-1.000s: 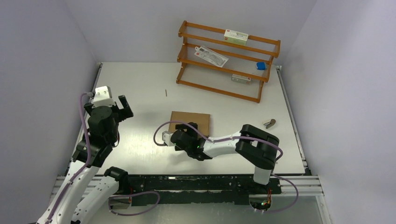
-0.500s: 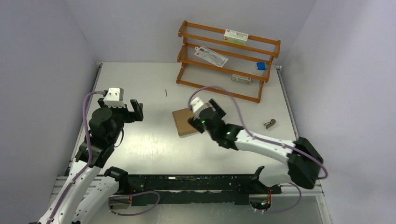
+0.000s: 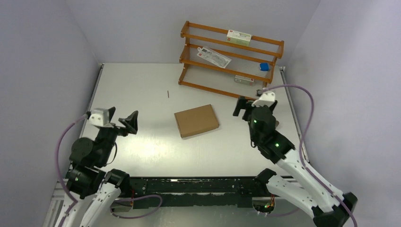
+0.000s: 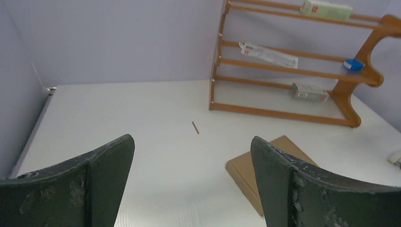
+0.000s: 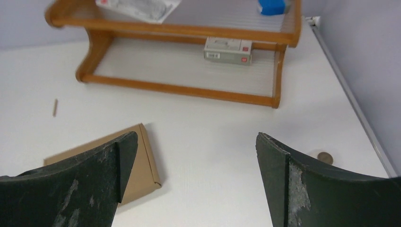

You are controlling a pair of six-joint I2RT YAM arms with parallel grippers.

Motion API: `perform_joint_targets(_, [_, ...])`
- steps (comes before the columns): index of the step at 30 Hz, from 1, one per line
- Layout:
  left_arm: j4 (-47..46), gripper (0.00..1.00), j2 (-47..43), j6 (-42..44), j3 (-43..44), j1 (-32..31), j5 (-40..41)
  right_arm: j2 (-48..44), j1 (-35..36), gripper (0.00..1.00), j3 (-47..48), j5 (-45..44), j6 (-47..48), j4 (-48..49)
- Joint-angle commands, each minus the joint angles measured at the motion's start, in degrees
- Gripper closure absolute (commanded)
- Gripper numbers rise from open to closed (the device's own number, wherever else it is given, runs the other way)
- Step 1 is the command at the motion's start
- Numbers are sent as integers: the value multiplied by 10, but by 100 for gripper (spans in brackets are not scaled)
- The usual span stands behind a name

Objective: Fold the paper box

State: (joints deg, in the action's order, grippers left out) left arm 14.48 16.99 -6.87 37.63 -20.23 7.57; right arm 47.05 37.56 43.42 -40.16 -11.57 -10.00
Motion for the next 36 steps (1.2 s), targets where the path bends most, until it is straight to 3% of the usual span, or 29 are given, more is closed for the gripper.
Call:
perform_joint_targets(1, [14,3,-72,-3,-17,4,51,-82,-2,0,-22,-25,-20,-29])
perform_joint_targets(7, [4,3,-136,-10,-40,4,108,-133,-2,0,-56,-19,-20,7])
perform_joint_targets(18, [5,3,-75,3,-39,15,101,-165,-2,0,-71,-25,-22,29])
perform_joint_targets(36, [-1,3,-57,-1,-42,25,100,-156,-2,0,-67,-14,-12,35])
